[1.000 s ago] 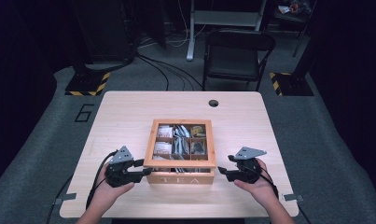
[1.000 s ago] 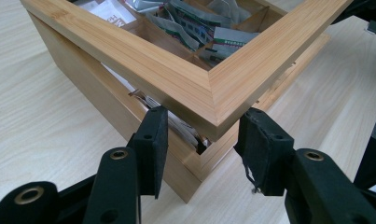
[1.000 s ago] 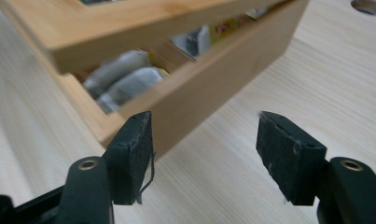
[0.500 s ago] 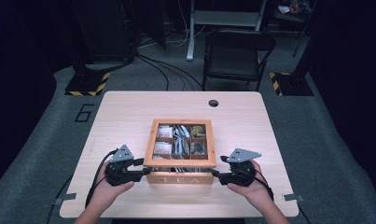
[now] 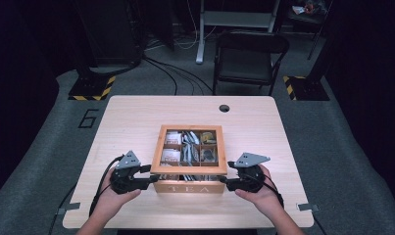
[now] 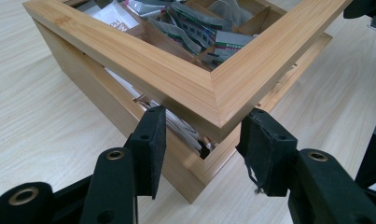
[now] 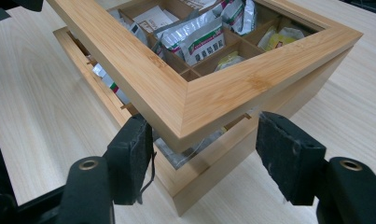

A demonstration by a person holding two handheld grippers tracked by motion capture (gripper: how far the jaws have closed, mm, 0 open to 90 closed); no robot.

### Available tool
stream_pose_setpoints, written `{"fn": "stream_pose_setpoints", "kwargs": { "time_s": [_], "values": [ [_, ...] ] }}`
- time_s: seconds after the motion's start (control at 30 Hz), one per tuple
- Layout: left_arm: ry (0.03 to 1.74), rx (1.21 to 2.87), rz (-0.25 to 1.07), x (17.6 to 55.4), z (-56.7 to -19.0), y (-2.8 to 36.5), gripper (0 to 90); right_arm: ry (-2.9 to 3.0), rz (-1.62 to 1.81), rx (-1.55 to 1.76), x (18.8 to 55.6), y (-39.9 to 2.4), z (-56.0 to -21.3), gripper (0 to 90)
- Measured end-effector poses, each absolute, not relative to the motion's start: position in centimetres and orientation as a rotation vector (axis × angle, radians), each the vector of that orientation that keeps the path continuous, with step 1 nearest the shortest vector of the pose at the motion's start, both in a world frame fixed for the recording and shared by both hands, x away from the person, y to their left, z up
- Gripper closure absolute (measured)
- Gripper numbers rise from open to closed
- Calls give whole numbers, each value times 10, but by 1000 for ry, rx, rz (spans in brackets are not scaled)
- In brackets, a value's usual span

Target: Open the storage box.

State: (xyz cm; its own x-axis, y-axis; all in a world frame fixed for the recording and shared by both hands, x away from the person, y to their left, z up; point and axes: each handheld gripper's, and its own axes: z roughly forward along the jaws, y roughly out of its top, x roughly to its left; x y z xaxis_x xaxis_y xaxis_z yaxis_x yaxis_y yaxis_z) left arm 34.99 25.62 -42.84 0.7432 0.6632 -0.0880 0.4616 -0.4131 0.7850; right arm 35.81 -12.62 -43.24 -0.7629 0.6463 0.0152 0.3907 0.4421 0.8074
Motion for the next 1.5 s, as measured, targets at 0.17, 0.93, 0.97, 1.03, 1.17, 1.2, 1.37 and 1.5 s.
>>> {"fn": "stream_pose_setpoints", "kwargs": {
  "time_s": [0.17, 0.93, 0.97, 1.03, 1.17, 1.2, 1.37, 1.5],
  "values": [
    [845, 2076, 302, 351, -426, 256, 515, 2410, 1223, 902, 359, -123, -429, 370],
    [830, 2031, 410, 358, -411, 258, 419, 2416, 1258, 985, 368, -124, -405, 378],
    [827, 2034, 417, 359, -410, 258, 419, 2415, 1261, 976, 369, -124, -404, 377],
    [821, 2034, 430, 360, -406, 258, 419, 2414, 1253, 962, 370, -124, -401, 374],
    [806, 2035, 444, 362, -400, 258, 419, 2393, 1246, 942, 371, -122, -394, 367],
    [800, 2041, 449, 363, -398, 258, 419, 2386, 1243, 925, 371, -122, -393, 366],
    [777, 2043, 443, 367, -391, 257, 419, 2377, 1232, 896, 373, -120, -385, 363],
    [763, 2050, 458, 369, -385, 256, 419, 2379, 1242, 890, 376, -120, -380, 362]
  ]
}}
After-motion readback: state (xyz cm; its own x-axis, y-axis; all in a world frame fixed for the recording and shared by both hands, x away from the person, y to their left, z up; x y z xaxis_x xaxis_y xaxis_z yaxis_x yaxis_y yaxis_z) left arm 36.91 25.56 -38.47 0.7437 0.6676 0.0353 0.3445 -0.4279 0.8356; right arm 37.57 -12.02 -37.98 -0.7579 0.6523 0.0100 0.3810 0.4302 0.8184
